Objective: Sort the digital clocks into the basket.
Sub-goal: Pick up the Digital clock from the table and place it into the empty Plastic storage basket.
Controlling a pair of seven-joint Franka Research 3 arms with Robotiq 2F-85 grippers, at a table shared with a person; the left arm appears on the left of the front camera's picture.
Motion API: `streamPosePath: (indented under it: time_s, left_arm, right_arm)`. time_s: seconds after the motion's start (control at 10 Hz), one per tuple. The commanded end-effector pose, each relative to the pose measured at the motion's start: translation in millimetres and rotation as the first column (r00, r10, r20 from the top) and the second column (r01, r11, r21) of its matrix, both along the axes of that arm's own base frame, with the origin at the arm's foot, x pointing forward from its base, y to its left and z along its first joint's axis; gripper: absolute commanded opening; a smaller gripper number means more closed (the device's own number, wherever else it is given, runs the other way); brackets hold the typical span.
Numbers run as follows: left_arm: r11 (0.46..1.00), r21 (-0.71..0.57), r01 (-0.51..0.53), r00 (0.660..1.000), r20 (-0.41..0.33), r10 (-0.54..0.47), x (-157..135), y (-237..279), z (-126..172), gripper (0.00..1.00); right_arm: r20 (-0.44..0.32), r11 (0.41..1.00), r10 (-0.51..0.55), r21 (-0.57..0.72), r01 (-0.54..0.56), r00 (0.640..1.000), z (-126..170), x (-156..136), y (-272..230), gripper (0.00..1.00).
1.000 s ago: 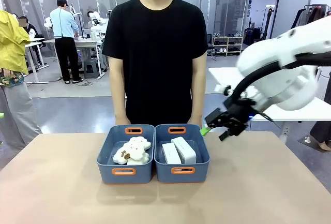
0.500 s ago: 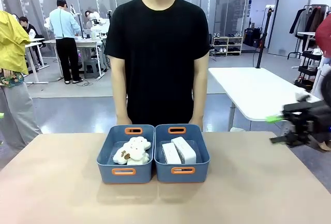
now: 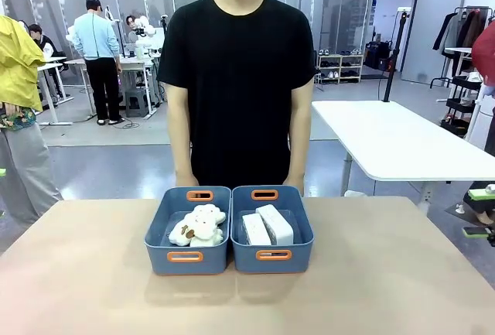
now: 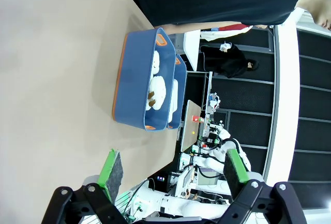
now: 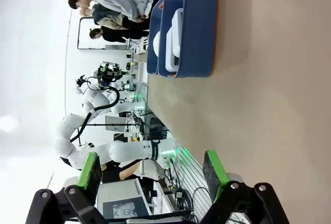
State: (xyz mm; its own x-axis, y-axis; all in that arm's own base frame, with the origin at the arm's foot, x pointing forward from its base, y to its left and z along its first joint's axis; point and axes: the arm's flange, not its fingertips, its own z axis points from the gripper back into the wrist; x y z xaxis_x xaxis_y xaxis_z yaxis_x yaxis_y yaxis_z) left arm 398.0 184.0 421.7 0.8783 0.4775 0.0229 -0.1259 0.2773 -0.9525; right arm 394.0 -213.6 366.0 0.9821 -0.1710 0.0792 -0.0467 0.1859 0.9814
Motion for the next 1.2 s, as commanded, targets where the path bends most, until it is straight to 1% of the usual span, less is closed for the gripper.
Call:
streamPosePath:
  time_s: [0.0,0.1,1.1]
  left_arm:
    - [1.000,0.000,0.009,1.000,-0.016,-0.009,-1,1,5,1.00]
    - [1.000,0.000,0.009,1.000,-0.016,-0.009,-1,1,5,1.00]
    - [1.000,0.000,0.009,1.000,-0.016,-0.009,-1,1,5,1.00]
  right_arm:
    - [-0.020,0.996,0.023,-0.085,-0.024,1.000,5,11,7,1.00]
    - [0.000,1.000,0.000,0.000,0.000,1.000,0,0,0,1.00]
    - [0.000,1.000,0.000,0.000,0.000,1.000,0,0,0,1.00]
